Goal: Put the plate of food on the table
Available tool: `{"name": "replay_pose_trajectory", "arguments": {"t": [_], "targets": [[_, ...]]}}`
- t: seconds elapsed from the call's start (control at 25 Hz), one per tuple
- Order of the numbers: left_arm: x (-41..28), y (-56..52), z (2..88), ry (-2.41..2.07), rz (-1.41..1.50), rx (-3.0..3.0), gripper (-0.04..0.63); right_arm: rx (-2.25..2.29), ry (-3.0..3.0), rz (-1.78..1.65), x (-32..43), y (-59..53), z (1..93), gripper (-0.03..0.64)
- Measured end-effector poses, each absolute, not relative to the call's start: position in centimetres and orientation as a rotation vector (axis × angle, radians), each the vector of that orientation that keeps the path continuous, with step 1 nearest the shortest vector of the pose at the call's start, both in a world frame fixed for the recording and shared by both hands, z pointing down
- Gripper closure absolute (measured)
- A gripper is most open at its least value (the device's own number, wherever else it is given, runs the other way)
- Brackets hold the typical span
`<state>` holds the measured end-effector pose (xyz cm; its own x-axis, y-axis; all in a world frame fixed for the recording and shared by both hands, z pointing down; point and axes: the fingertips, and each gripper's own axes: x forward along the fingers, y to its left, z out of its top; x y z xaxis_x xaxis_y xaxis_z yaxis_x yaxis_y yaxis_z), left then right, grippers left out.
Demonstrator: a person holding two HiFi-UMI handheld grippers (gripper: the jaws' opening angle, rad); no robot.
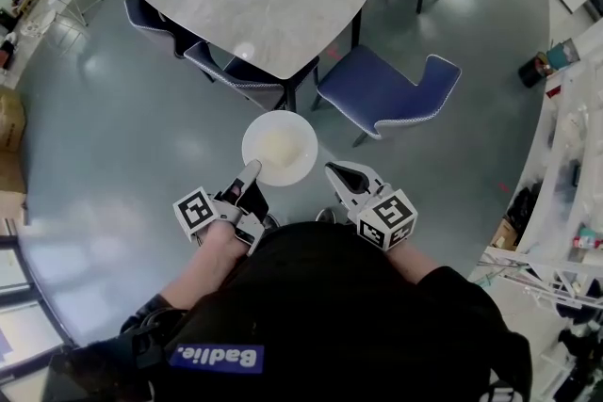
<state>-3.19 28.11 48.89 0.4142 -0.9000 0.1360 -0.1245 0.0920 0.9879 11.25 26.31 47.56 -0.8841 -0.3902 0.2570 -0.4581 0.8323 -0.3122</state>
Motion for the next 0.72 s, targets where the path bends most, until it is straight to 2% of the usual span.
{"name": "replay_pose_trajectory", "arguments": {"t": [0.36, 0.72], "targets": [[-0.6, 27.9, 50.4, -1.057, -0.779, 1.319, 0.58, 0.606, -2.823, 0.606, 14.4, 25.1, 49.6, 0.606], [-1.4, 25.7, 50.3, -1.078, -0.794, 1.324, 0.58, 0.585, -2.827, 0.597, 13.8, 22.7, 49.8, 0.606]]}}
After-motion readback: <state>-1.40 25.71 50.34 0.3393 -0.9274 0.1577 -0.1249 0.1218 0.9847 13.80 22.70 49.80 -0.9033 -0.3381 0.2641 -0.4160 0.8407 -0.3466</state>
